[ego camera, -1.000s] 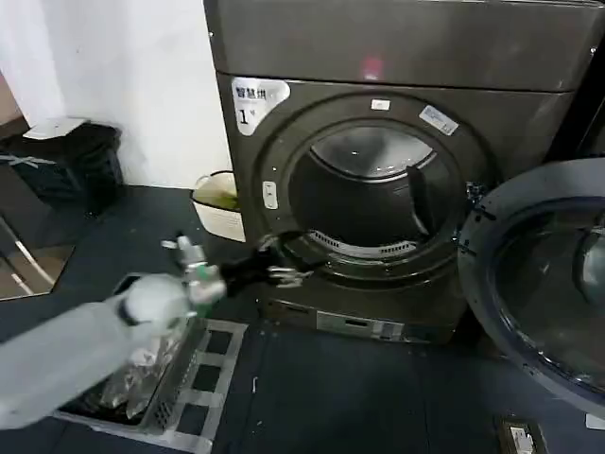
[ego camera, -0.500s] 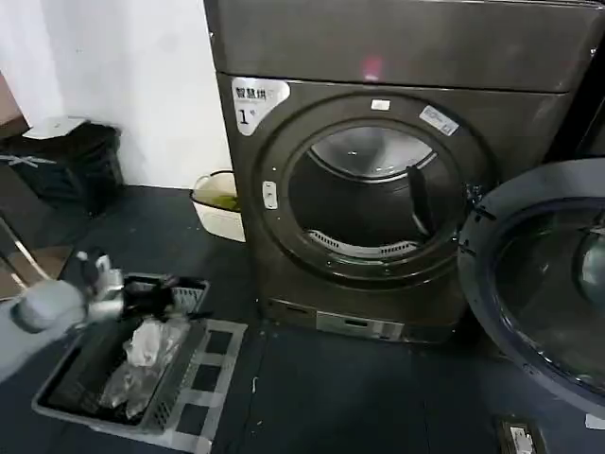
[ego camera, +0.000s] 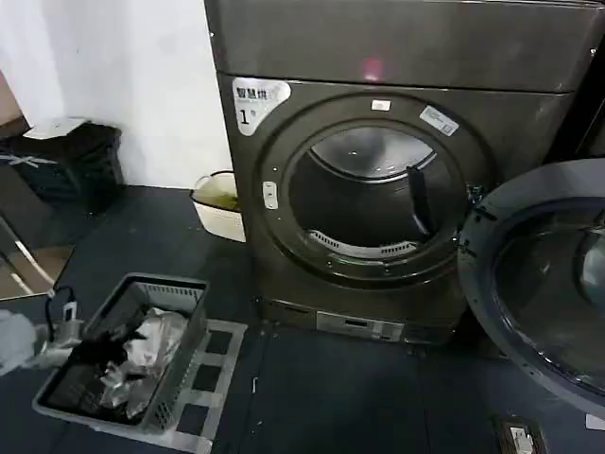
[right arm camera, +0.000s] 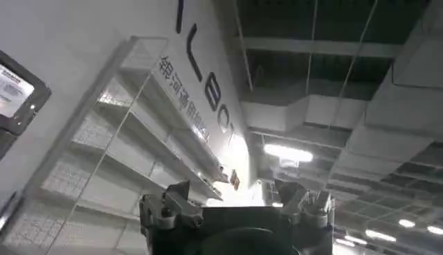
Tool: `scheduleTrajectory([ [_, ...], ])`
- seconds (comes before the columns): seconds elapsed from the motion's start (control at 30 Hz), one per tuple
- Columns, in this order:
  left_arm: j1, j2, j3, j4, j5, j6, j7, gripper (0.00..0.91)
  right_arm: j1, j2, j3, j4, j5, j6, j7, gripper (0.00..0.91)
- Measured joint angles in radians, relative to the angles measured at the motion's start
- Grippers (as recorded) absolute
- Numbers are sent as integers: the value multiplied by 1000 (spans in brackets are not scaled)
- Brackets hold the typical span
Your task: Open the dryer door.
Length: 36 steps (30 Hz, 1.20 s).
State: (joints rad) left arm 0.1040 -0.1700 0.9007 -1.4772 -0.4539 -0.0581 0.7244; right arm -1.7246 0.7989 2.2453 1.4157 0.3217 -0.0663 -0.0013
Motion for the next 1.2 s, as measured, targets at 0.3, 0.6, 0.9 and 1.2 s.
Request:
scheduleTrajectory([
  [0.3,-2,-7,-1,28,87,20,-58,907,-5,11,2,7,1,5,0,907],
  [0.6,-5,3,-2,32,120,26,-17,907,-13,20,8,17,4,7,0,907],
  [0.9,-11,14,-4,45,169,27,5,907,-13,22,6,24,6,6,-1,907],
  [1.2,-14,13,-6,57,208,19,21,907,-14,25,4,31,11,5,-1,907],
])
